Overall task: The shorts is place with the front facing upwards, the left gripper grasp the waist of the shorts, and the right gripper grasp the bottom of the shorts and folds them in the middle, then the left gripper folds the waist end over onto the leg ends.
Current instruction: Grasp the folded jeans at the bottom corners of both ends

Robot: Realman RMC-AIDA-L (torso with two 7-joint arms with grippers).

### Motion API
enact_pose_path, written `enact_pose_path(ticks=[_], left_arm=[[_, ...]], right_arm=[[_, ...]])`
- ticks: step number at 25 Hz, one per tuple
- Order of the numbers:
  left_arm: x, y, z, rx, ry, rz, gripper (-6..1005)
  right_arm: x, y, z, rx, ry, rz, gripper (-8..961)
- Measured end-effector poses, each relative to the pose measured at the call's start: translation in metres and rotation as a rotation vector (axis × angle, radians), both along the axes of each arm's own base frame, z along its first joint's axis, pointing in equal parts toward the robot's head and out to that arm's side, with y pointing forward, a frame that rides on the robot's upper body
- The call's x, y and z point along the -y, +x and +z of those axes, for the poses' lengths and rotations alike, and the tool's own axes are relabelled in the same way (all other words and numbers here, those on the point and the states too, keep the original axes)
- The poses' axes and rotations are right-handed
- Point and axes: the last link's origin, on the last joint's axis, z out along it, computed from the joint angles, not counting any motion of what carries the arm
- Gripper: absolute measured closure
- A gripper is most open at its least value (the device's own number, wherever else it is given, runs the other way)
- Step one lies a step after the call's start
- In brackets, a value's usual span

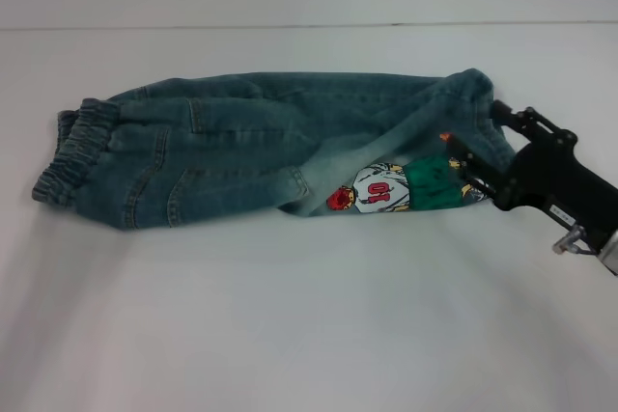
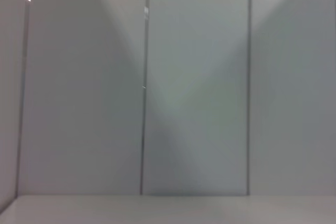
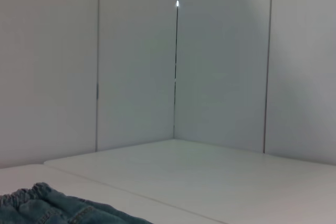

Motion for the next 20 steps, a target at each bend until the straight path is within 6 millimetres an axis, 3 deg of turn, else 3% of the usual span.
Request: enact_pose_path(ticks=[5,16,20], left_arm=[[0.000,-0.002,-0.004,0.009,0.024,0.026,90],[0.009,-0.004,-0.010,0.037,0.041,0.052,89],[0.010,-0.009,-0.009,0.005,-0.011,0.066,89]], right_arm=[[-0.010,-0.012,-0.009,0.041,-0.046,0.045,239],[-0.021,-0.029,-0.024,0.085,-0.075,0.097,737],[-0.025,-0.032,-0.028,0.103,-0.081,0.100,815]])
